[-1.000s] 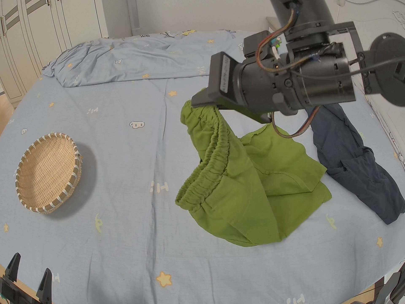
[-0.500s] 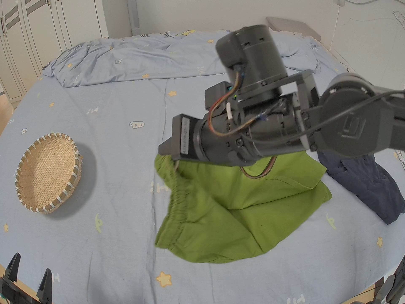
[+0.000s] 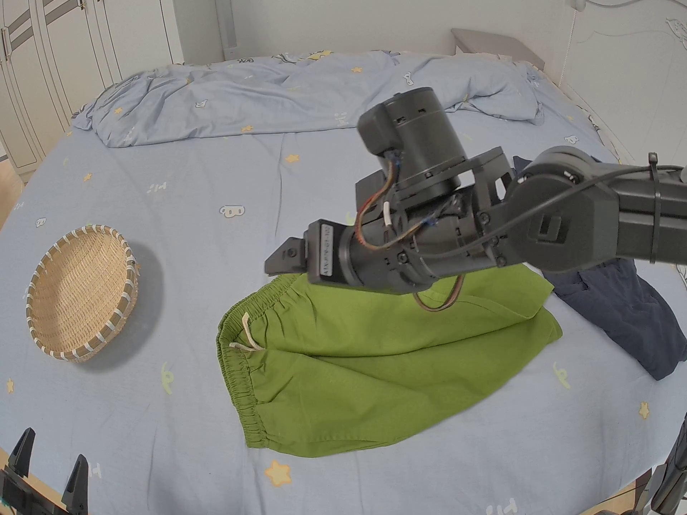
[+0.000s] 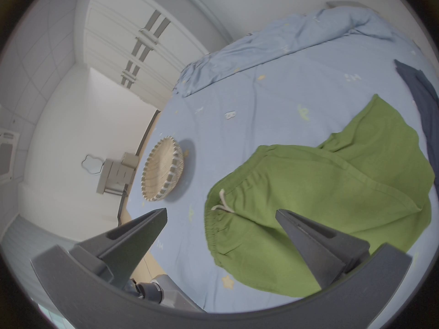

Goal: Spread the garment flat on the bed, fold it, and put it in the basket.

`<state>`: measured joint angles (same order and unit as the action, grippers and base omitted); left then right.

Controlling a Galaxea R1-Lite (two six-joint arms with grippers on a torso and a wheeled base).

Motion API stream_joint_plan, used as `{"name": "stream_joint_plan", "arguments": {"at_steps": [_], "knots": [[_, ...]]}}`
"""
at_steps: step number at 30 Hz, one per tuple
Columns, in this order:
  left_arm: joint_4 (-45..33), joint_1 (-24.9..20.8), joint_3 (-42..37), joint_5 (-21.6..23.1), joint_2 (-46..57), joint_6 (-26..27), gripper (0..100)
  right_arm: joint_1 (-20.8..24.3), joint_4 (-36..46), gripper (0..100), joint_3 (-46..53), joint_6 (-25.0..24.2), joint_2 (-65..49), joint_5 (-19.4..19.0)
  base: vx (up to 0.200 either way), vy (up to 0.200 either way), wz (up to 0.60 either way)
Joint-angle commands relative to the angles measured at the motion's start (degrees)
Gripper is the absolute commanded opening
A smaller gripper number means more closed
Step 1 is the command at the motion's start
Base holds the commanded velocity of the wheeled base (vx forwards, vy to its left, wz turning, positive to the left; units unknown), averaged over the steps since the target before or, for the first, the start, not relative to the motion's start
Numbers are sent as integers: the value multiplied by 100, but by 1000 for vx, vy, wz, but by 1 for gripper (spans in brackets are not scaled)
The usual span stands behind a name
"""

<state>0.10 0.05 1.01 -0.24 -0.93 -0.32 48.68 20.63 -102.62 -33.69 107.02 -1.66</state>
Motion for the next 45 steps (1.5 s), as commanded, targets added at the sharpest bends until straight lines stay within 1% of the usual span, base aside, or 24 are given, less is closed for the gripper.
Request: {"name": "stream_joint_plan", "arguments": {"at_steps": [1, 2, 3, 4, 6, 7, 9, 11, 13, 14, 16, 17, 19, 21, 22, 23, 24, 25, 26, 27, 29, 32, 39, 45], "knots": [[8, -128, 1446, 191, -303, -663, 100, -535, -32, 100, 471, -208, -560, -19, 0, 0, 0], [-45, -207, 1797, 209, -487, -953, 100, -587, -41, 100, 541, -225, -621, -10, 0, 0, 0], [-326, -374, 2404, 235, -918, -1480, 100, -763, -76, 100, 691, -269, -770, 16, 0, 0, 0], [-528, -506, 2623, 253, -1217, -1498, 100, -921, -111, 100, 814, -269, -850, 60, 0, 0, 0], [-713, -822, 2659, 411, -1674, -1418, 100, -1168, -120, 100, 1086, -260, -1025, 157, 0, 0, 0], [-730, -875, 2650, 446, -1753, -1418, 100, -1211, -129, 100, 1130, -252, -1052, 192, 0, 0, 0], [-818, -1358, 2606, 719, -2377, -1489, 100, -1528, -217, 100, 1482, -190, -1131, 596, 0, 0, 0], [-766, -1710, 2597, 763, -2966, -1629, 100, -1616, -498, 100, 1737, -269, -1140, 860, 0, 0, 0], [-748, -1771, 2606, 780, -3124, -1709, 100, -1633, -595, 100, 1833, -313, -1140, 878, 0, 0, 0], [-616, -1974, 2588, 807, -3722, -1955, 100, -1712, -999, 100, 2246, -542, -1184, 895, 0, 0, 0], [-449, -2132, 2571, 886, -4293, -2060, 100, -1818, -1210, 100, 2703, -577, -1403, 807, 0, 0, 0], [-423, -2141, 2571, 903, -4372, -2069, 100, -1835, -1228, 100, 2765, -568, -1430, 781, 0, 0, 0], [-186, -2088, 2579, 1079, -5119, -2210, 100, -2029, -1280, 100, 3222, -471, -1772, 403, 0, 0, 0], [-19, -2000, 2571, 1228, -5480, -2245, 100, -2169, -1298, 100, 3468, -419, -2054, 148, 0, 0, 0], [-10, -1991, 2571, 1237, -5506, -2253, 100, -2187, -1298, 100, 3486, -419, -2080, 113, 0, 0, 0], [140, -1859, 2527, 1501, -5954, -2245, 100, -2363, -1333, 100, 3697, -375, -2317, -309, 0, 0, 0], [210, -1763, 2500, 1686, -6209, -2227, 100, -2468, -1342, 100, 3811, -348, -2449, -555, 0, 0, 0], [210, -1763, 2500, 1686, -6209, -2227, 100, -2468, -1342, 100, 3811, -348, -2449, -555, 0, 0, 0], [386, -1613, 2439, 1940, -6578, -2218, 100, -2653, -1342, 100, 4066, -304, -2686, -915, 0, 0, 0], [500, -1534, 2412, 2028, -6736, -2218, 100, -2732, -1342, 100, 4189, -269, -2783, -1021, 0, 0, 0], [746, -1367, 2272, 2169, -7070, -2210, 100, -2873, -1342, 100, 4400, -199, -2897, -1065, 0, 0, 0], [1124, -1332, 2140, 2266, -7457, -2210, 100, -3004, -1342, 100, 4549, -164, -3020, -1100, 0, 0, 0], [2056, -1358, 2210, 2266, -8652, -2210, 100, -3022, -1342, 100, 4655, -41, -3275, -1073, 0, 0, 0], [2530, -1464, 2254, 2274, -9215, -2262, 100, -2987, -1342, 100, 4743, -41, -3311, -1073, 0, 0, 0]]}}
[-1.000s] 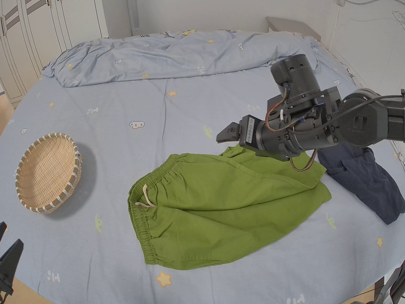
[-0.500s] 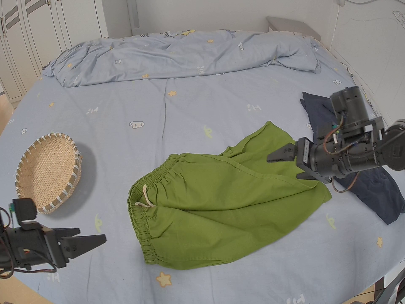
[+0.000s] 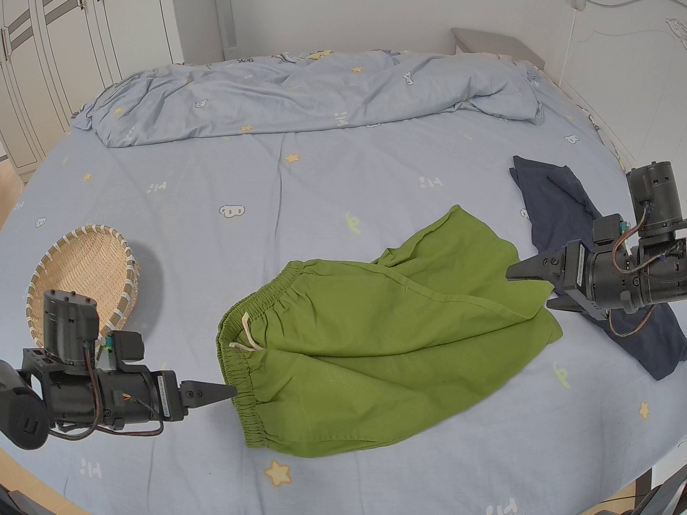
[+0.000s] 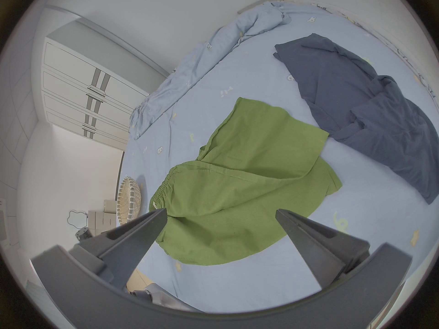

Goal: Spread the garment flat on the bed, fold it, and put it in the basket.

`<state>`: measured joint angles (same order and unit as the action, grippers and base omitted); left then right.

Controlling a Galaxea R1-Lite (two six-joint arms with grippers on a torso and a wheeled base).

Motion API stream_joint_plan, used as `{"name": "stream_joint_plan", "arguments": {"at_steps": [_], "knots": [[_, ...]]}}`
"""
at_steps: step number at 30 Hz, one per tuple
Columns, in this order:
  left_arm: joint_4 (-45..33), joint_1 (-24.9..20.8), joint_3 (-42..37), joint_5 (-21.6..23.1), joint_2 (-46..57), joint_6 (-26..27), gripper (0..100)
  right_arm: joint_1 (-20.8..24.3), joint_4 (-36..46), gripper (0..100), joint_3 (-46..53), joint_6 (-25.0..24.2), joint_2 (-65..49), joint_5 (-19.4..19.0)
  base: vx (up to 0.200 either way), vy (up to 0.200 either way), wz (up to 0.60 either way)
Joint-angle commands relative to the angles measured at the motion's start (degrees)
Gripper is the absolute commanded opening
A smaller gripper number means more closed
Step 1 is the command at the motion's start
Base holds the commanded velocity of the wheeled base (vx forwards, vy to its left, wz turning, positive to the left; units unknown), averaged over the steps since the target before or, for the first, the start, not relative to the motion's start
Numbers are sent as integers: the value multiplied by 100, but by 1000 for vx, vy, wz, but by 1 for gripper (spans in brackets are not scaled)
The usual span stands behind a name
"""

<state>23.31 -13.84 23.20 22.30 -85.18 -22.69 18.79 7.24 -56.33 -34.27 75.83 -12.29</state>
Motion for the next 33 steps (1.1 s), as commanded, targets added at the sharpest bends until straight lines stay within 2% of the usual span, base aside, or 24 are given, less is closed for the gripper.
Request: {"name": "stream_joint_plan", "arguments": {"at_steps": [1, 4, 14, 21, 33], "knots": [[341, -119, 62, 20, -931, -25, 100, 2, -3, 100, 131, 17, -182, -10, 0, 0, 0], [710, -190, 247, 29, -1238, -43, 100, -6, -3, 100, 158, 8, -165, -10, 0, 0, 0], [745, -629, 791, 29, -1563, -386, 100, -33, -21, 100, 263, 87, -147, -10, 0, 0, 0], [745, -910, 633, 38, -1546, -509, 100, -42, -21, 100, 272, 96, -138, -10, 0, 0, 0], [745, -893, 361, 38, -1396, -588, 100, -42, -21, 100, 272, 87, -138, -19, 0, 0, 0]]}}
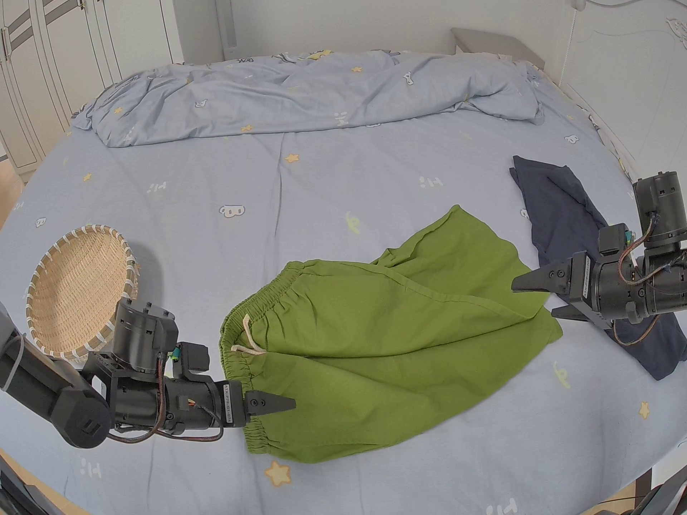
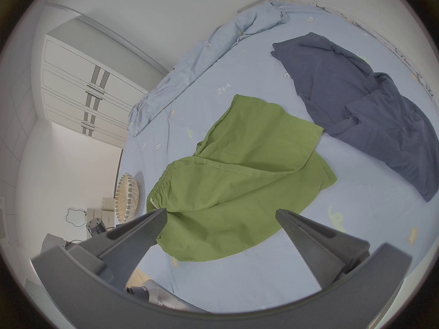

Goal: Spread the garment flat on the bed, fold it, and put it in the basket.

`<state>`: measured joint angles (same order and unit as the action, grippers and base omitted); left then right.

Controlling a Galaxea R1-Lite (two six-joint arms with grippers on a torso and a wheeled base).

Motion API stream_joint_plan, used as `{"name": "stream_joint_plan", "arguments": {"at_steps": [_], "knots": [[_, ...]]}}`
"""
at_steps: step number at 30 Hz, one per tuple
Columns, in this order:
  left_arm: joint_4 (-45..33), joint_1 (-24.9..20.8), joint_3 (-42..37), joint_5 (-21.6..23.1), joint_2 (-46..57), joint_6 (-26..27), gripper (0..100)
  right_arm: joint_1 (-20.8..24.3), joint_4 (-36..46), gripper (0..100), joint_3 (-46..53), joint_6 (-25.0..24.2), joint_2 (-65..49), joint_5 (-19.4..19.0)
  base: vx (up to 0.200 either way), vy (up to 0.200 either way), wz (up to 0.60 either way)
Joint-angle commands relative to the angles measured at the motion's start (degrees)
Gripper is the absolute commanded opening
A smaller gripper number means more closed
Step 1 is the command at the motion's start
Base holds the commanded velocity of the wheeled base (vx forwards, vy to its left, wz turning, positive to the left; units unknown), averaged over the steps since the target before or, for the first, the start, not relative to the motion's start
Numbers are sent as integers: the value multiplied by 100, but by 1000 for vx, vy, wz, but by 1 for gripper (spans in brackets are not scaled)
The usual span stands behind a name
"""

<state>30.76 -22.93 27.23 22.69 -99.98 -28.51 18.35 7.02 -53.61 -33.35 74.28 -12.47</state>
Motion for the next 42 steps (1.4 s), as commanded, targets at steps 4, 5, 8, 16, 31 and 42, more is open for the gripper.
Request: {"name": "stream_joint_plan", "arguments": {"at_steps": [4, 5, 8, 16, 31, 42], "knots": [[0, 8, -43, -1, 75, -5, 0, 11, 1, 100, 18, 4, 8, -1, 0, 0, 0], [0, 8, -43, -1, 66, -5, 0, 2, 1, 100, 26, 4, -1, -1, 0, 0, 0], [0, -1, -43, -1, 66, -5, 0, 2, 1, 100, 35, 4, -1, -1, 0, 0, 0], [0, 157, -227, -27, 382, -5, 0, -7, 1, 100, 26, 13, -10, -1, 0, 0, 0], [-2153, 1827, -52, -27, 1314, 777, 0, -1299, 449, 100, 44, 883, 623, -1126, 0, 0, 0], [-2126, 2065, -43, -27, 1217, 953, 0, -1914, 766, 100, 396, 2061, 1449, -2304, 0, 0, 0]]}}
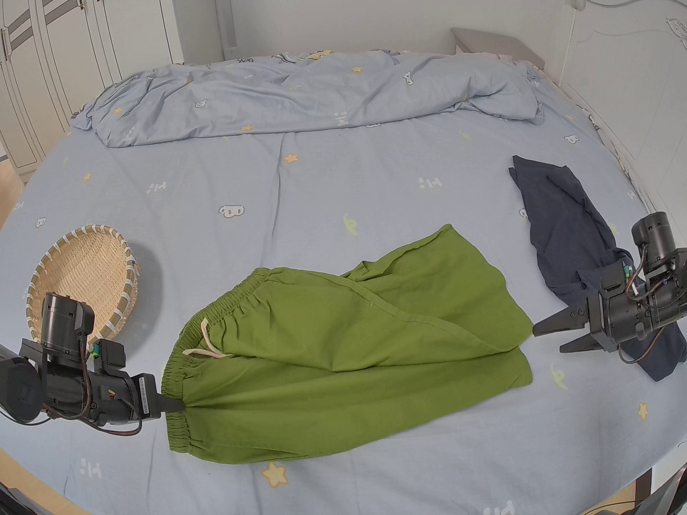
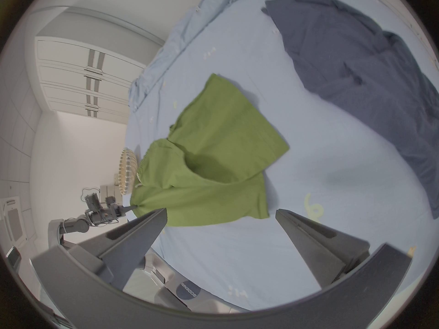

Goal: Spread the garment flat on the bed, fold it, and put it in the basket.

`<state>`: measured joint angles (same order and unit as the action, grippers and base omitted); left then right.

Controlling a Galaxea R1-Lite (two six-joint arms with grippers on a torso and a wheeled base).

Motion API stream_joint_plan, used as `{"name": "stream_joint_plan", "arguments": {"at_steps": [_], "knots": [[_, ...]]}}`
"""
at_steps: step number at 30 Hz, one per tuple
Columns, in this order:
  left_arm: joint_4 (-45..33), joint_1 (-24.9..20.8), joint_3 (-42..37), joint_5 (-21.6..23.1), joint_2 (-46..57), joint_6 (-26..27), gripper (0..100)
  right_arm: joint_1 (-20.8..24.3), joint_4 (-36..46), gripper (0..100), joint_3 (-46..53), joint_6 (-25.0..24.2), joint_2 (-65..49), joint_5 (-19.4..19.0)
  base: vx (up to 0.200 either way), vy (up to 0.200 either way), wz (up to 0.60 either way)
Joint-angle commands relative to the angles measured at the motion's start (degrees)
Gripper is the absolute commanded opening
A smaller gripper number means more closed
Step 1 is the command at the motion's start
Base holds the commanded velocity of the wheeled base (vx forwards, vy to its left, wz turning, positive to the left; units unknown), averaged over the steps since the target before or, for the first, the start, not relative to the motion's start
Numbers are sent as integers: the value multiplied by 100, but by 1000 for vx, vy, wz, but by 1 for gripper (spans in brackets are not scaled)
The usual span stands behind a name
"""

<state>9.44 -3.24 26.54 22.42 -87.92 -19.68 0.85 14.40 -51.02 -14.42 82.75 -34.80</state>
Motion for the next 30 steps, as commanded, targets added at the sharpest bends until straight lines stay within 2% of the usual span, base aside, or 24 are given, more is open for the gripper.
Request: {"name": "stream_joint_plan", "arguments": {"at_steps": [1, 8, 14, 24, 30], "knots": [[6, 87, 27, -1, 3, 69, 0, -156, 28, 100, 136, 168, 690, -79, 0, 0, 0], [23, 87, 36, -9, -41, 78, 0, 47, -104, 100, 189, 177, 1050, -88, 0, 0, 0], [23, 87, 27, -1, -24, 78, 0, 301, -693, 100, 356, 106, 1314, -88, 0, 0, 0], [23, 61, 9, -1, 47, 78, 0, 354, -904, 100, 338, 97, 1525, -273, 0, 0, 0], [23, 52, 9, -1, 64, 78, 0, 337, -1167, 100, 356, -131, 1586, -299, 0, 0, 0]]}}
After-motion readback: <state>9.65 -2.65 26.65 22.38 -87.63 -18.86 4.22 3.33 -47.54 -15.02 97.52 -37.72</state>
